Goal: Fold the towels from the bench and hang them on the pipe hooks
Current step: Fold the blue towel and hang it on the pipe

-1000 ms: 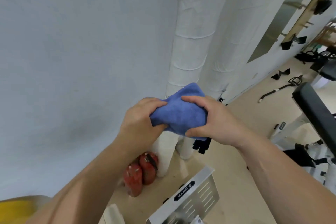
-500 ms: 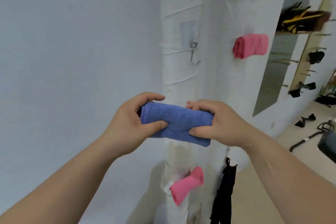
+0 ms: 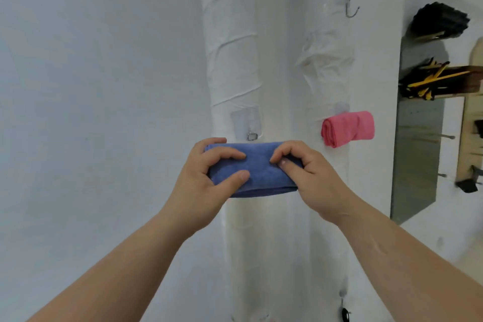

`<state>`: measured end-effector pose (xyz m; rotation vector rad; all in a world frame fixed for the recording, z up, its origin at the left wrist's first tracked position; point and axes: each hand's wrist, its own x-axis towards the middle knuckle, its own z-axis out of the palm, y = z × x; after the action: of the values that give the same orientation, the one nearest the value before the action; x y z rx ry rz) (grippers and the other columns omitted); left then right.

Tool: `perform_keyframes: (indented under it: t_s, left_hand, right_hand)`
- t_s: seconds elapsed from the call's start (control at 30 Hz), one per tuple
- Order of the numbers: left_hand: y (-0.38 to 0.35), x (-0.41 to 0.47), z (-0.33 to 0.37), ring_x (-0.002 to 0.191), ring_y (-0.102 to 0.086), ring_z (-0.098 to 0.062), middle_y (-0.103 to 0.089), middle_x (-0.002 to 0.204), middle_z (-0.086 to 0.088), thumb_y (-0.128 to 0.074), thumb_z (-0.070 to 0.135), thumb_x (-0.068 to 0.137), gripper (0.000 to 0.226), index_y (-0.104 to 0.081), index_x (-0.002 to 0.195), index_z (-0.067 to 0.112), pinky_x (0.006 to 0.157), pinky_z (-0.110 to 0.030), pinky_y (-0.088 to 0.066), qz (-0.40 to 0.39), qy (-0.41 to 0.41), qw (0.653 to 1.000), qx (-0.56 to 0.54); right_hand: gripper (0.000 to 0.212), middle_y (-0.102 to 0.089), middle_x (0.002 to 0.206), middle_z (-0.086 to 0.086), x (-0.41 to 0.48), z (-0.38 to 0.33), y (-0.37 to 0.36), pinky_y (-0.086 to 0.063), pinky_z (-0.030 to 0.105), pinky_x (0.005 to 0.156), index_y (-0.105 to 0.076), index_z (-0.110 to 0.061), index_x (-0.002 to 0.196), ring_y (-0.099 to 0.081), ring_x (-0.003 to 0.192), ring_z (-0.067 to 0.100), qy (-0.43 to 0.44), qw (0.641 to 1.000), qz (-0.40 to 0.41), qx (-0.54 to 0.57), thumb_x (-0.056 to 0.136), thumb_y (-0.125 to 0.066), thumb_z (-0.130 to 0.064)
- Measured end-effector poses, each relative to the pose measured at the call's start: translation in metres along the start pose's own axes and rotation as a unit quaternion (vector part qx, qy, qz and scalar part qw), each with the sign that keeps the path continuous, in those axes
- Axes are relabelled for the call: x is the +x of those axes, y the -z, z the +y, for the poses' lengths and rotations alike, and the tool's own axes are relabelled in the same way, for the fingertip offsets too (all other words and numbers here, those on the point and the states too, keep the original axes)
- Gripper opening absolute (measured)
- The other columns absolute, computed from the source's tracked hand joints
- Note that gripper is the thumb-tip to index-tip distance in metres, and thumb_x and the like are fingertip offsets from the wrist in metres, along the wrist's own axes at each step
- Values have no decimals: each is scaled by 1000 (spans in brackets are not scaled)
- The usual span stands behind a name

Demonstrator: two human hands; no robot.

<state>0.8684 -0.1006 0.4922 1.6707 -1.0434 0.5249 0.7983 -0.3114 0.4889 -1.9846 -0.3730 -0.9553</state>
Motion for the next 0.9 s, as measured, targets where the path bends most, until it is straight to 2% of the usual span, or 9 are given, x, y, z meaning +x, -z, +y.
perform_keyframes:
  t_s: [0.13,0.2,0.27,0.33,0.43,0.53,0.67,0.73,0.9]
  left_hand:
    - [-12,32,8,117,-55,5,-55,128,9,-85,10,76,39,-71,99,38,99,-19,-45,47,4,999,11]
    - [-15,47,10,110,-56,6,-56,124,6,-85,8,75,42,-69,98,40,97,-17,-46,74,-1,996,42]
    - [-18,58,6,106,-55,8,-56,120,3,-85,8,73,47,-67,98,42,93,-11,-43,86,-16,992,92]
    - [-20,62,-4,105,-54,10,-55,118,3,-86,8,72,50,-65,98,45,90,-9,-41,89,-21,987,132]
    - [-22,62,-22,106,-55,6,-57,117,5,-87,8,72,52,-63,97,47,91,-17,-44,102,4,987,124]
    - [-27,62,-34,106,-59,-1,-61,116,5,-86,5,71,51,-65,97,43,91,-23,-49,119,8,987,111]
    - [-32,64,-33,101,-61,-2,-62,115,1,-85,-2,71,48,-68,96,35,85,-19,-50,133,22,988,72]
    - [-31,60,-32,103,-61,-2,-61,116,2,-85,-1,71,45,-70,97,33,84,-17,-50,124,29,989,74]
    - [-35,48,-32,103,-60,0,-58,117,1,-87,7,72,40,-72,100,31,84,-11,-46,92,13,988,120]
  right_hand:
    - [17,-67,112,-3,38,8,20,-44,20,96,-70,-33,89,-63,108,7,27,999,4,26,84,-72,-17]
    - [22,-67,112,-5,57,14,28,-47,26,98,-70,-36,90,-63,109,9,43,999,-4,18,77,-81,-23]
    - [28,-65,112,-5,76,24,30,-45,24,98,-69,-37,89,-61,109,8,58,998,-7,-2,74,-85,-21]
    - [32,-61,112,-5,88,35,26,-41,16,95,-67,-37,89,-58,108,2,70,997,-14,-22,74,-87,-17]
    - [35,-59,111,-2,96,53,14,-38,10,93,-65,-36,88,-57,105,-2,88,996,-12,-14,73,-87,-13]
    - [32,-61,112,0,98,69,7,-41,15,97,-67,-31,91,-59,107,3,95,995,-1,27,74,-86,-11]
    - [31,-63,114,1,98,77,4,-43,17,97,-67,-30,92,-60,109,5,85,994,-8,72,76,-84,-9]
    - [31,-63,114,1,94,80,3,-45,17,93,-67,-30,91,-60,107,5,73,993,-14,93,77,-84,-8]
    - [31,-65,111,2,79,89,0,-50,26,91,-69,-30,87,-63,102,7,39,987,-21,156,77,-82,-3]
